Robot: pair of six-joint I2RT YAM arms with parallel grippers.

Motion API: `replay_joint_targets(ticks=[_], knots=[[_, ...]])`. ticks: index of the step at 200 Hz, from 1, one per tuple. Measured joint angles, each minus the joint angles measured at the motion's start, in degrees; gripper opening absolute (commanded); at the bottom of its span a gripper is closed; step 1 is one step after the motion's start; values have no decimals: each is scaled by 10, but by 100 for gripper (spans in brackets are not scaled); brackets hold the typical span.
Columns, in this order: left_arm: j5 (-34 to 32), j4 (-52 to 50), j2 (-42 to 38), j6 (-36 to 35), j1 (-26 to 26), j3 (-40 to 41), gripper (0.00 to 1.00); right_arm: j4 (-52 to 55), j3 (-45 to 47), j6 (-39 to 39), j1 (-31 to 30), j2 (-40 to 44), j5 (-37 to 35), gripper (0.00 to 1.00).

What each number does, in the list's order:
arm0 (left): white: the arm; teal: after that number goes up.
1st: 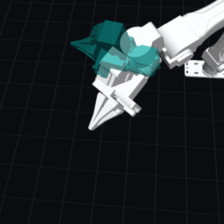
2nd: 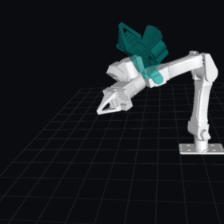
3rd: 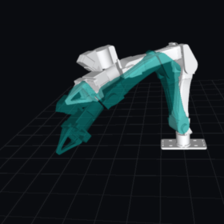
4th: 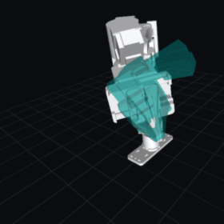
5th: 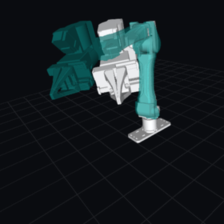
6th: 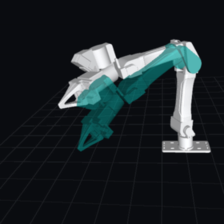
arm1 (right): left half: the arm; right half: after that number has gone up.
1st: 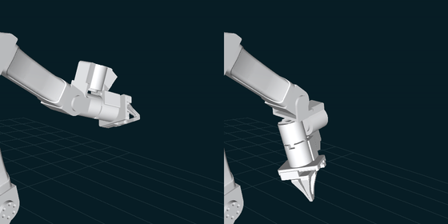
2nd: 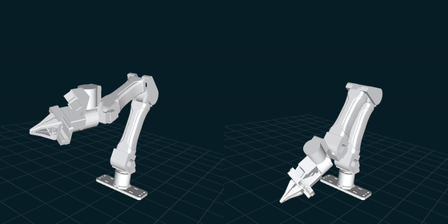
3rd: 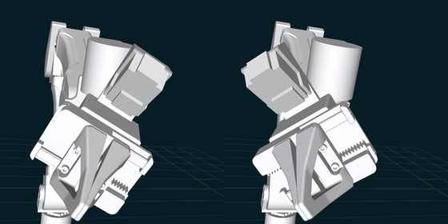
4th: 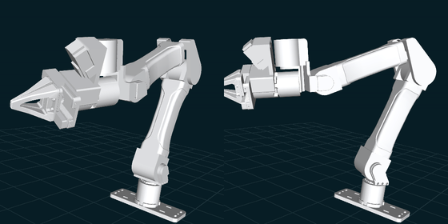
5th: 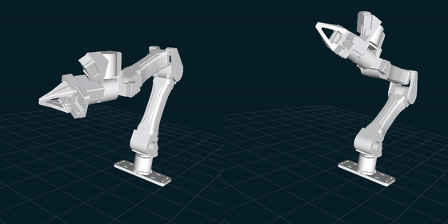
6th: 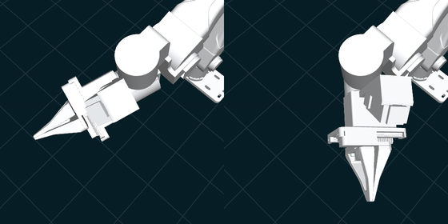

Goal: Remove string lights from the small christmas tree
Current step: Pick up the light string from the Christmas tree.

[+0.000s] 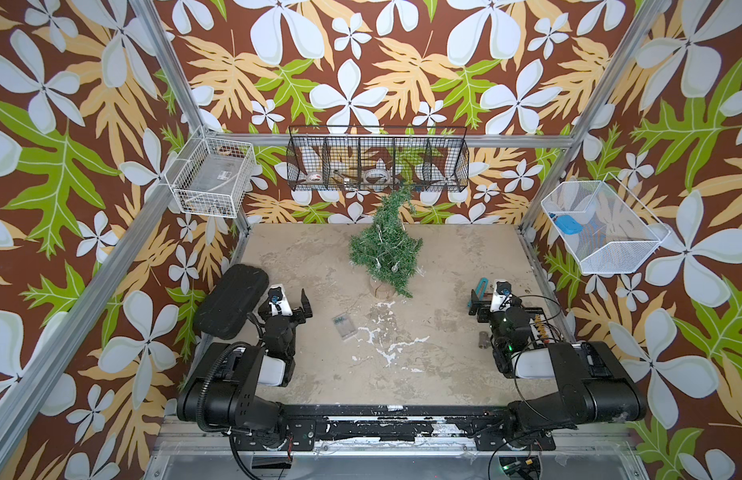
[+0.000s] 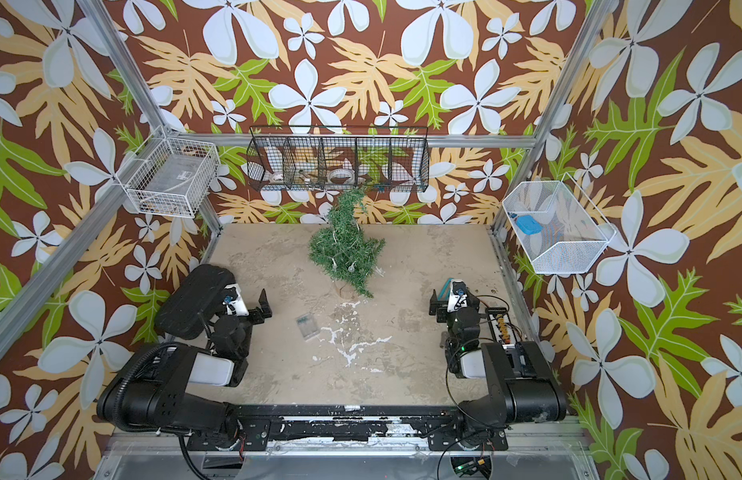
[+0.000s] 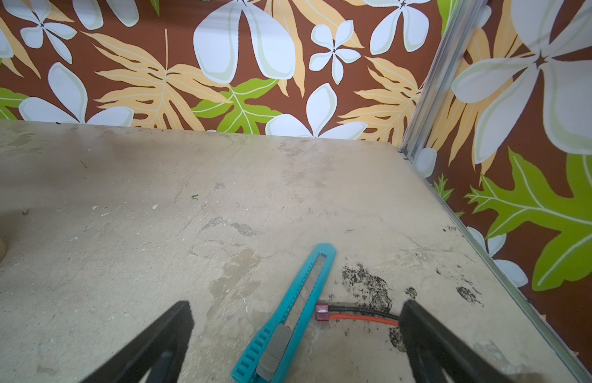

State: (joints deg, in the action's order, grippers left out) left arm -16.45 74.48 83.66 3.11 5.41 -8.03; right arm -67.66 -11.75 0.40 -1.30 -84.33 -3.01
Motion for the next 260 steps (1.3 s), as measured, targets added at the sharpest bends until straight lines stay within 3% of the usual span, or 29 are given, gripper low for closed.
replay_joint_targets(ticks=[87, 110, 141, 162, 189, 217, 247, 260], knots=[[49, 0, -4, 2, -18, 5, 100, 1, 1, 0, 0, 3, 0, 100], [63, -5, -40, -1, -18, 14, 100, 47, -8, -3, -12, 63, -21, 100], [139, -119, -162, -13, -18, -31, 100, 200, -99, 48, -13, 185, -77, 100], [163, -213, -232, 60, -18, -98, 100, 363, -215, 150, -14, 236, -98, 100], [187, -314, -266, 183, -16, -123, 100, 592, -328, 328, 5, 231, -163, 100], [262, -363, -252, 267, 3, -113, 100, 718, -330, 346, 14, 226, -93, 100], [307, -378, -254, 284, 73, -112, 100, 685, -261, 332, -47, 276, -4, 96], [312, -379, -257, 282, 83, -112, 100, 646, -222, 332, -81, 282, 33, 89]])
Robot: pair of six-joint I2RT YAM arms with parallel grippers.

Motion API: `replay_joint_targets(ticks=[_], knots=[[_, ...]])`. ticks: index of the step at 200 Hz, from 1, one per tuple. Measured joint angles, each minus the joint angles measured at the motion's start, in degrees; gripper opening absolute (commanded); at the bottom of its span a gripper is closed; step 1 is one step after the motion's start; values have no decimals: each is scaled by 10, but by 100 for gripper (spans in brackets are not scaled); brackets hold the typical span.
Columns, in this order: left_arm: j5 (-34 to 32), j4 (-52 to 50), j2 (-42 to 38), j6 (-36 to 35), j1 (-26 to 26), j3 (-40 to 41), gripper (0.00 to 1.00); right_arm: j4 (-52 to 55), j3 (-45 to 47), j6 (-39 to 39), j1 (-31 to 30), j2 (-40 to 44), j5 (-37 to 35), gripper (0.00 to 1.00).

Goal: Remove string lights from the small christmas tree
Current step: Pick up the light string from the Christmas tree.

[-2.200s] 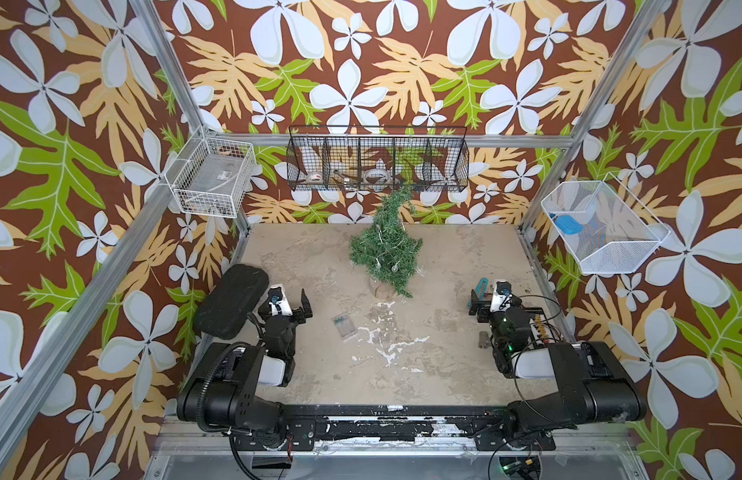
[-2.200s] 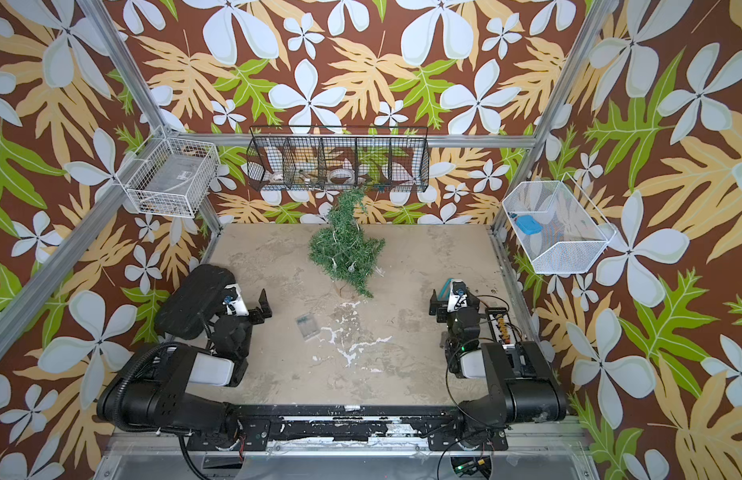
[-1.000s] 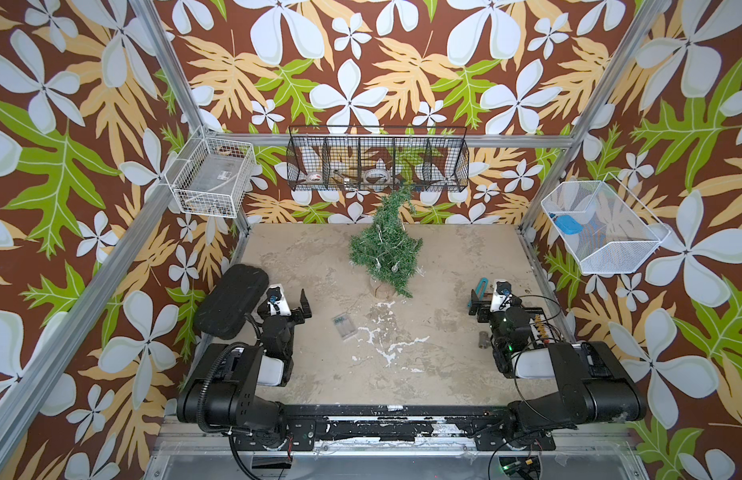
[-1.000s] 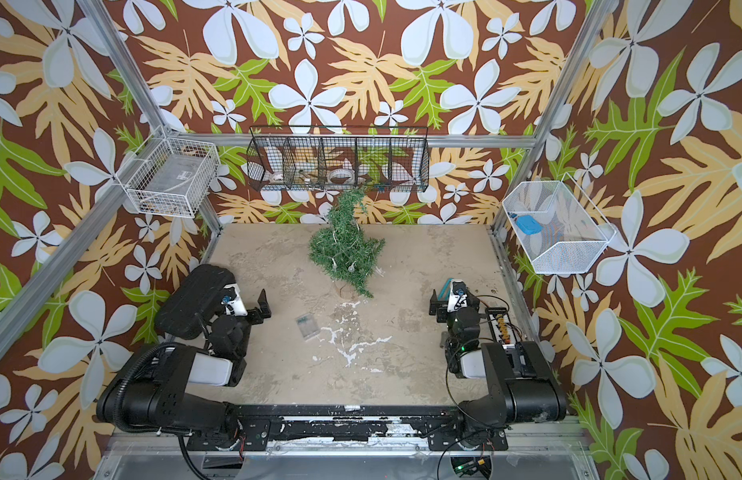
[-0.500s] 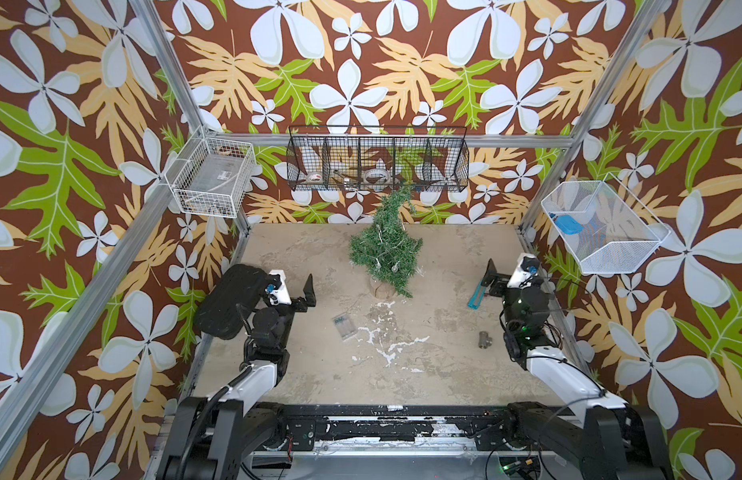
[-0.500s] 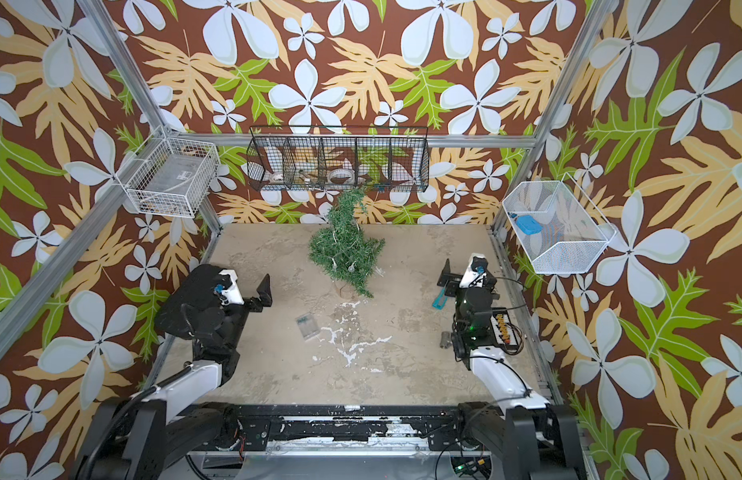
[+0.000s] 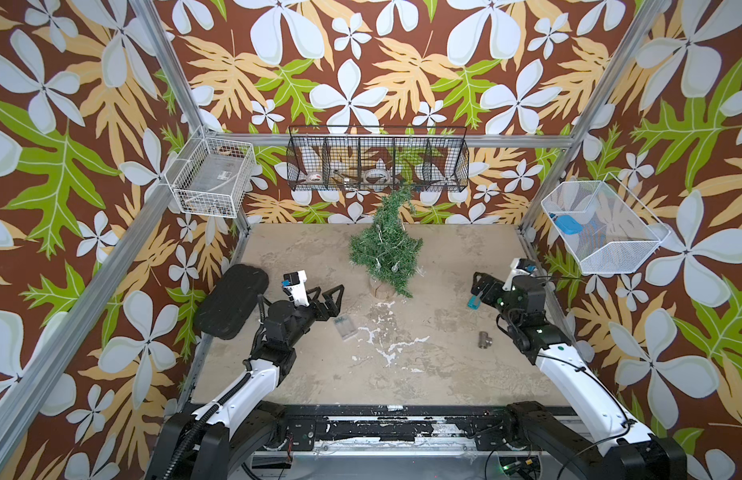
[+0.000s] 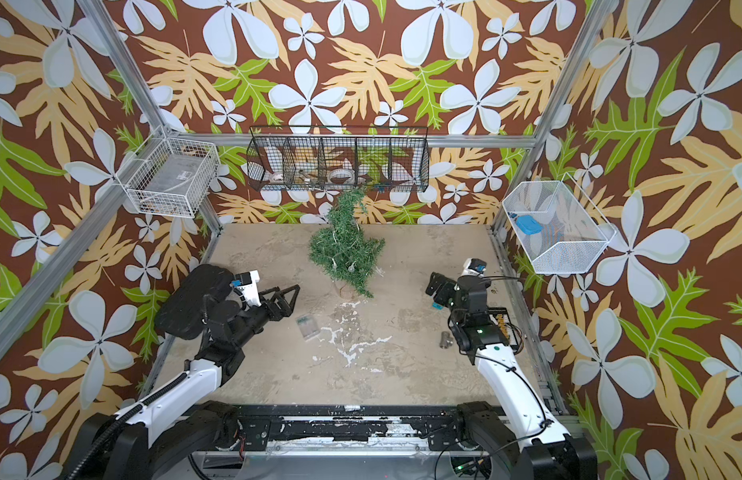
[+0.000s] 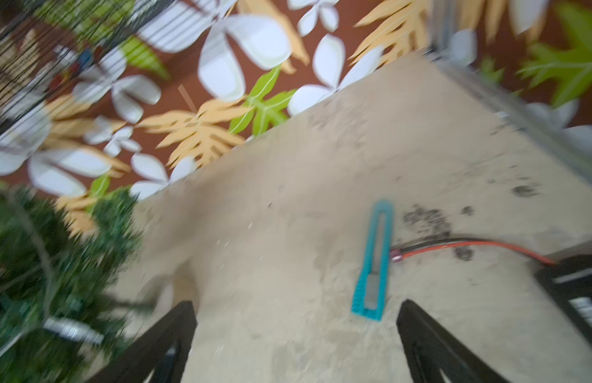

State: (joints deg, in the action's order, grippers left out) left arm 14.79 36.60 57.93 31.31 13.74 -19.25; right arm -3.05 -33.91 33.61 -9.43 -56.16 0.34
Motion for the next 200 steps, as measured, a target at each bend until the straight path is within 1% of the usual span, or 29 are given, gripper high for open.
replay_joint_targets(ticks=[6, 24, 35, 46, 56, 75, 104, 128, 148, 168, 200], knots=[[-4, -1, -1, -2, 1, 0, 100, -14, 14, 0, -19, -2, 14, 84], [-22, -8, -3, -18, 2, 5, 100, -57, 44, -9, -93, -10, 47, 65], [-36, -15, -2, -19, 2, 12, 100, -84, 53, -20, -132, -13, 54, 53], [-53, -22, 5, -24, 3, 20, 100, -110, 58, -28, -164, -16, 54, 45], [-73, -31, 11, -25, 3, 29, 100, -134, 60, -34, -185, -24, 54, 40], [-110, -50, 15, -13, 3, 41, 100, -173, 57, -41, -210, -54, 56, 39], [-159, -51, 11, 15, 3, 56, 100, -216, 37, -46, -234, -115, 57, 43], [-193, -51, 9, 39, 3, 70, 100, -240, 19, -52, -245, -157, 68, 43], [-221, -51, 5, 73, 3, 84, 100, -258, 4, -52, -251, -192, 69, 43], [-234, -41, -5, 93, 3, 101, 100, -275, -7, -52, -253, -223, 69, 43], [-235, -4, -19, 108, 3, 129, 100, -291, -27, -56, -254, -265, 52, 42]])
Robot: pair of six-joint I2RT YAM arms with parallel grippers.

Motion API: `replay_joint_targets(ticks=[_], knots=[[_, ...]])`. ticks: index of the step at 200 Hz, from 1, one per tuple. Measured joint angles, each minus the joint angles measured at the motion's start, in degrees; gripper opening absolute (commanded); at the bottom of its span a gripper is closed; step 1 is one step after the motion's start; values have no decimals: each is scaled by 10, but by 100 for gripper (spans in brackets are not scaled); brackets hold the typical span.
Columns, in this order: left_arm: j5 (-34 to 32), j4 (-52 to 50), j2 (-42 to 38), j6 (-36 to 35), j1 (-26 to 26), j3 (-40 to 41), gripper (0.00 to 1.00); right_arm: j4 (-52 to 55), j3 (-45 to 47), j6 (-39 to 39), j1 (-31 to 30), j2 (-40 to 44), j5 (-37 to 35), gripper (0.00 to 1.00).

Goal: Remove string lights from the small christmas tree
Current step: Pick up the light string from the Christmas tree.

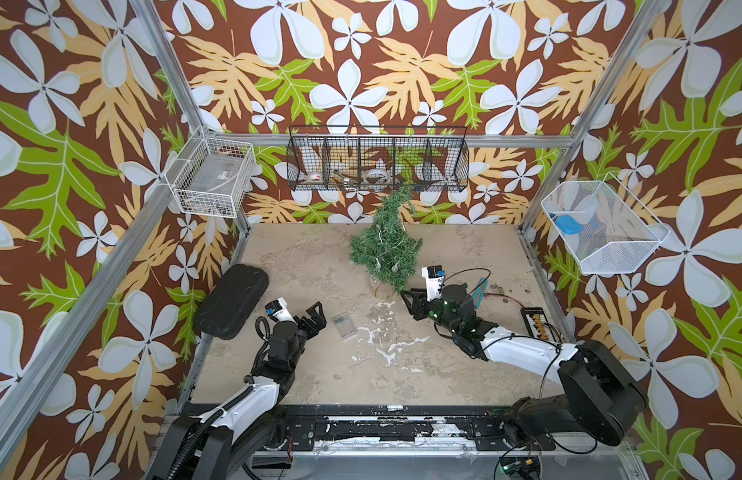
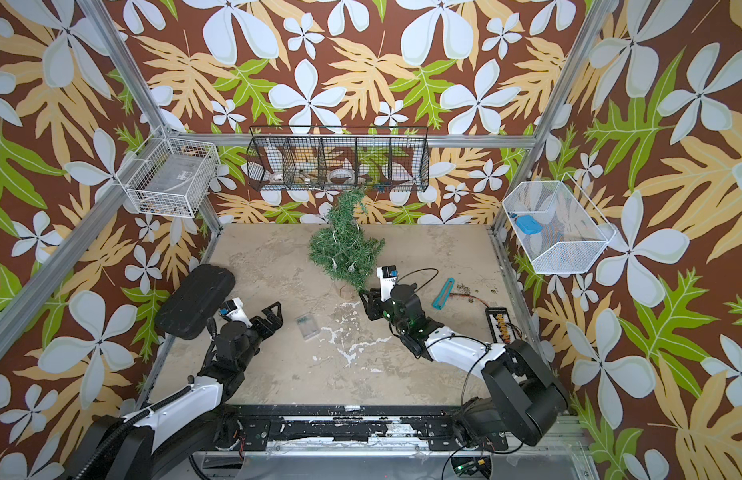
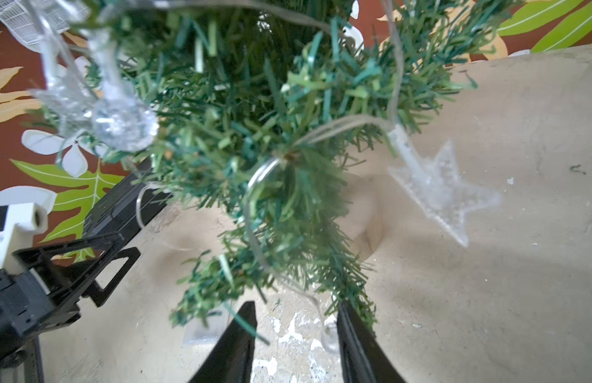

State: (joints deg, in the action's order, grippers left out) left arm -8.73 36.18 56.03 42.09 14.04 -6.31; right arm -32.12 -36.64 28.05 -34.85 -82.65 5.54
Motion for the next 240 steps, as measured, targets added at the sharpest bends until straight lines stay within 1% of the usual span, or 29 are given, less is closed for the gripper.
replay_joint_targets(ticks=[15, 28, 37, 40, 66, 94, 138, 170, 187, 208, 240], knots=[[0, 20, -3, 2, 0, 12, 100, -6, -10, 0, 0, -16, -5, 41], [0, 34, -5, 2, 0, 19, 100, -13, -16, 0, 0, -29, -11, 38], [0, 40, -5, 2, 0, 21, 100, -15, -18, -1, 0, -36, -13, 34], [0, 41, -5, 2, 0, 21, 100, -16, -18, -1, 0, -38, -14, 31], [-2, 48, -3, 2, 0, 22, 100, -20, -17, 0, 0, -43, -24, 14], [-2, 48, -1, 2, 0, 21, 100, -21, -9, 1, 0, -29, -25, 0], [-2, 52, 9, 4, 0, 21, 99, 2, 14, 4, -4, 49, -24, 0], [-2, 60, 16, 10, 0, 21, 99, 57, 9, -3, -4, 127, -28, 0], [-2, 63, 18, 11, 0, 21, 99, 100, -19, -15, -4, 157, -45, 0], [0, 66, 19, 12, 0, 21, 99, 160, -77, -31, 5, 176, -76, 0], [2, 74, 21, 13, 0, 23, 98, 236, -156, -40, 74, 177, -93, 0]])
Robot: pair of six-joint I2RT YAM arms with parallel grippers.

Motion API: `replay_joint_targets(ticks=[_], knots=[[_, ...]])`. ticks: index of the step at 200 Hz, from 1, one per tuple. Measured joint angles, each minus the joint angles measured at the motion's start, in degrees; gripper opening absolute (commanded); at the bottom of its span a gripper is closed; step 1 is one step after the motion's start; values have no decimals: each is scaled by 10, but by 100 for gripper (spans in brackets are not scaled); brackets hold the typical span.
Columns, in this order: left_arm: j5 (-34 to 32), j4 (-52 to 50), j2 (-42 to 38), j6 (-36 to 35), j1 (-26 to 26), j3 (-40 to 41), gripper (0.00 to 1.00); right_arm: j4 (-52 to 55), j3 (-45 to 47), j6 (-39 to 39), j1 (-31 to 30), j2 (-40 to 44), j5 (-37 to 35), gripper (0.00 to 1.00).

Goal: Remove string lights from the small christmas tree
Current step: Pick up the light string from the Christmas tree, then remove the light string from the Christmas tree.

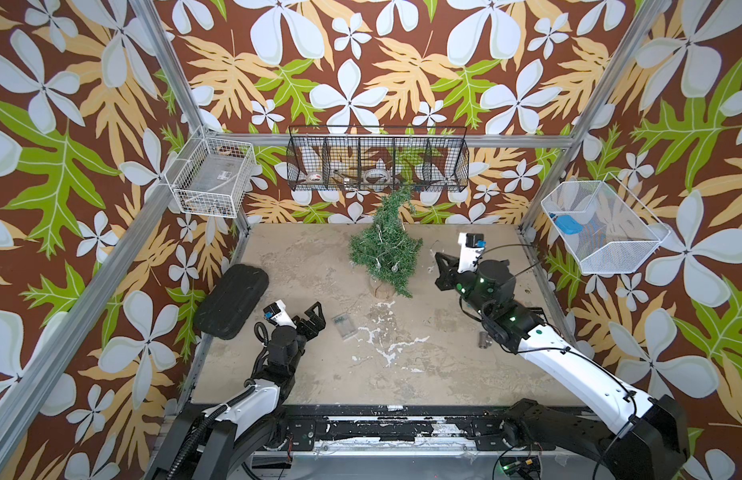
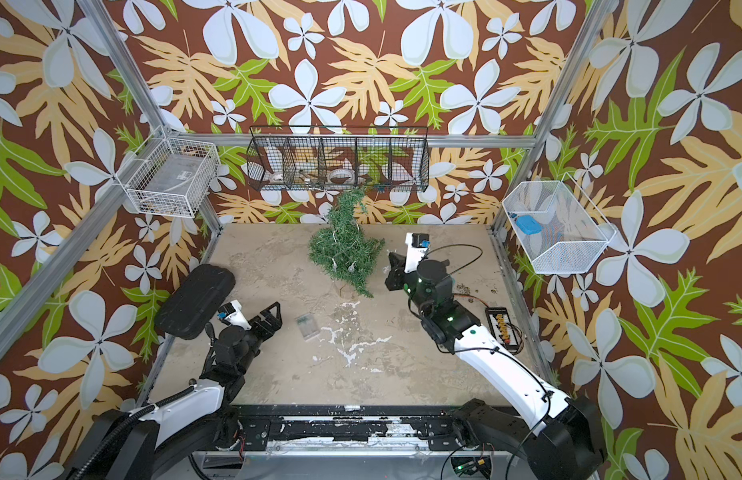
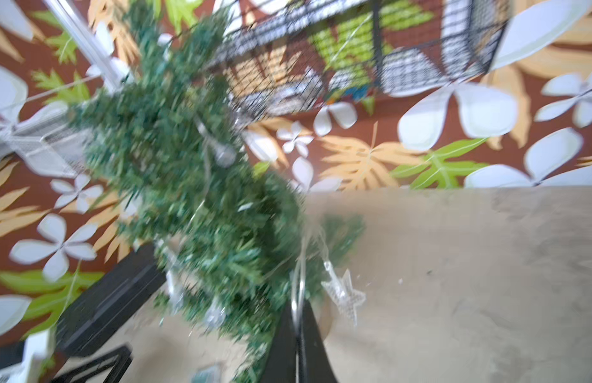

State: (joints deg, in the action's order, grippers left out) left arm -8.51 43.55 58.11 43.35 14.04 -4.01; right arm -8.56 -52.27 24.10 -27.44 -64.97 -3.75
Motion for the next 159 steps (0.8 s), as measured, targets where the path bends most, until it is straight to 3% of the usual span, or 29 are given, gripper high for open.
replay_joint_targets(ticks=[33, 67, 119, 159], knots=[[14, 6, -2, 0, 0, 3, 99, 31, -80, -10, 46, -35, -7, 0], [33, 34, -1, 9, 0, 15, 99, 41, -201, -23, 52, -120, -1, 0], [59, 51, 14, 10, 0, 5, 98, 62, -478, -21, 52, -301, 36, 0], [73, 51, 15, 4, 0, 4, 98, 83, -640, 0, 52, -413, 87, 0]])
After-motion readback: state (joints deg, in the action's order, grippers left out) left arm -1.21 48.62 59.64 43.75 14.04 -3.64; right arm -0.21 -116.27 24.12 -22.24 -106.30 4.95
